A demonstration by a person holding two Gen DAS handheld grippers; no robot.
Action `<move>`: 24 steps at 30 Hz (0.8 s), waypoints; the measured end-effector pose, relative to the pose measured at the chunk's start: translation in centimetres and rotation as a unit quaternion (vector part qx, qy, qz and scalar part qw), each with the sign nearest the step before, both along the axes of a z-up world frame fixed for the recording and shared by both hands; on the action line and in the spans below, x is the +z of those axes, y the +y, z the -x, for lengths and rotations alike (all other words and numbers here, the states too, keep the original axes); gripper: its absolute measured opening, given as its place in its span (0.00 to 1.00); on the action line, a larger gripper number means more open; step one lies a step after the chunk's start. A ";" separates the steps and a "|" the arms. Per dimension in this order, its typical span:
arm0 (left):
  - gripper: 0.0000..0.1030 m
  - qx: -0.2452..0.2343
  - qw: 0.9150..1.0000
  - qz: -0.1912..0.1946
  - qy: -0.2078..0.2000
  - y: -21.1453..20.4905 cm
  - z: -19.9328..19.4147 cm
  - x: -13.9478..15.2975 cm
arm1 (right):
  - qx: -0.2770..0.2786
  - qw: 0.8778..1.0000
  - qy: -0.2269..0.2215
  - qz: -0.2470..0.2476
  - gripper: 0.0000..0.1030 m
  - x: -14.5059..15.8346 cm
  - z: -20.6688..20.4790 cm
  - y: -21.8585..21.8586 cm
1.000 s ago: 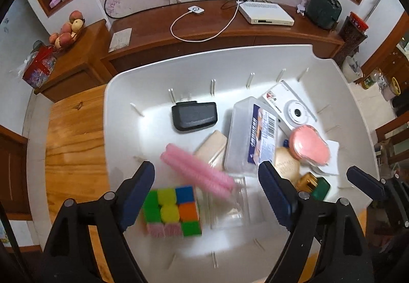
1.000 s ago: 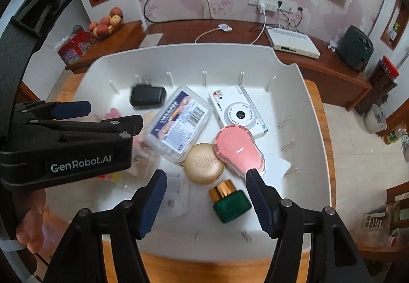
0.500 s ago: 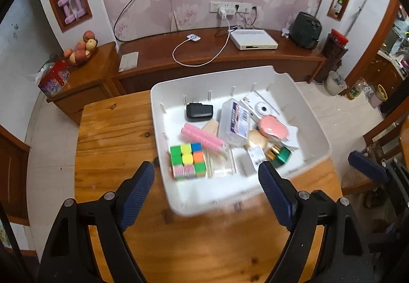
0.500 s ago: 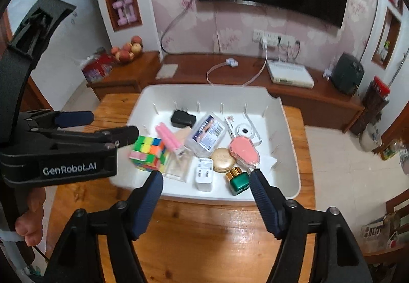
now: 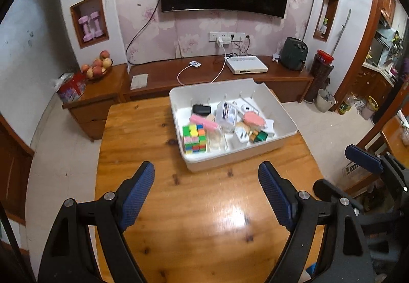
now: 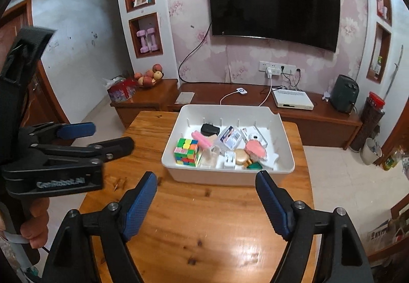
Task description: Organize rigid objects
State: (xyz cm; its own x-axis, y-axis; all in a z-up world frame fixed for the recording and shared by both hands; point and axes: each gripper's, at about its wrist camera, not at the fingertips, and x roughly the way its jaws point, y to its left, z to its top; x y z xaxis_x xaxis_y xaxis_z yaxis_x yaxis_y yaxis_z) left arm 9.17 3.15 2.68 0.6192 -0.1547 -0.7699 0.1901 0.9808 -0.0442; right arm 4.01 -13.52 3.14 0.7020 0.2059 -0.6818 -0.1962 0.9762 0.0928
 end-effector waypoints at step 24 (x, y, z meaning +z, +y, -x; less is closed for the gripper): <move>0.83 0.069 0.997 -0.015 -0.020 1.7 12.6 -3.9 | -0.006 0.997 -0.004 -0.083 0.78 -3.4 12.1 -0.8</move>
State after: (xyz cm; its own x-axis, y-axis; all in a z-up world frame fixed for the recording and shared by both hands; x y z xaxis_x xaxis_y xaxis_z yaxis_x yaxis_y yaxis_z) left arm -3.43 4.84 -1.26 0.6627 -0.0432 -0.7477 0.0542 0.9985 -0.0097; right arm -8.05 -14.35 -0.21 0.7108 0.3066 -0.6331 -0.1853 0.9498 0.2520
